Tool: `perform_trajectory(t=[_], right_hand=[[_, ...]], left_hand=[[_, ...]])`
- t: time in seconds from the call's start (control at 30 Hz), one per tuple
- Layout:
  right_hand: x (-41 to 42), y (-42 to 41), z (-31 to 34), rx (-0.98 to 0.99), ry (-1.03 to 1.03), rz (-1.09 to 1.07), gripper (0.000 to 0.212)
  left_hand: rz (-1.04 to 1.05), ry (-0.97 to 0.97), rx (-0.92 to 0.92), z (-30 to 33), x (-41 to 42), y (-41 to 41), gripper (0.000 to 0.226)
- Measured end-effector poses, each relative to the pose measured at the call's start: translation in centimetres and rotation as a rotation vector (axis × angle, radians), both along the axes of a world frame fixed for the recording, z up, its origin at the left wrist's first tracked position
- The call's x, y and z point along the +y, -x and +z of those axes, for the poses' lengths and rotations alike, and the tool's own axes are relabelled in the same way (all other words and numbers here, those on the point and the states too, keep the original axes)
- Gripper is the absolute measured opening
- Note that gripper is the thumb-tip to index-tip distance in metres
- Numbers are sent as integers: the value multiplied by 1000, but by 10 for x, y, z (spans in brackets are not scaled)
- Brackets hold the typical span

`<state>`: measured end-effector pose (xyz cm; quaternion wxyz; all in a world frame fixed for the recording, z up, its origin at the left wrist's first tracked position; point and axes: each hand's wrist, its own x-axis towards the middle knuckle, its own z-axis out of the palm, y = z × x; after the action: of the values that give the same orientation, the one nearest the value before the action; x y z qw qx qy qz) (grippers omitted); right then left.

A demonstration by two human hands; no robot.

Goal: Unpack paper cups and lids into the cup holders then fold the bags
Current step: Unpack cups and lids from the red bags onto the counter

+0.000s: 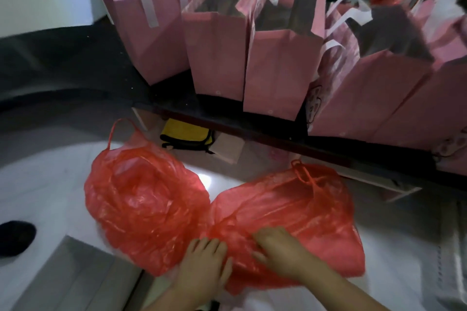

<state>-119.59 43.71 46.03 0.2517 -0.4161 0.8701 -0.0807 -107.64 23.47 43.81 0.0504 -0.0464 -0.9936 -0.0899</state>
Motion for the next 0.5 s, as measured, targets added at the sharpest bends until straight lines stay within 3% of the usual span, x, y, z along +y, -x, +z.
perform_trajectory(t=[0.1, 0.23, 0.3, 0.4, 0.5], right_hand=[[-2, -15, -10, 95, 147, 102, 17], [3, -30, -24, 60, 58, 160, 31], [5, -32, -25, 59, 0, 202, 36], [7, -31, -22, 9, -11, 224, 39], [13, -27, -16, -17, 41, 194, 36]], left_hand=[[350, -96, -206, 5, 6, 8, 44], [632, -160, -454, -3, 17, 29, 83], [758, -284, -486, -5, 23, 37, 88], [832, -508, -451, -11, 23, 45, 70], [830, -707, -300, -18, 22, 50, 27]])
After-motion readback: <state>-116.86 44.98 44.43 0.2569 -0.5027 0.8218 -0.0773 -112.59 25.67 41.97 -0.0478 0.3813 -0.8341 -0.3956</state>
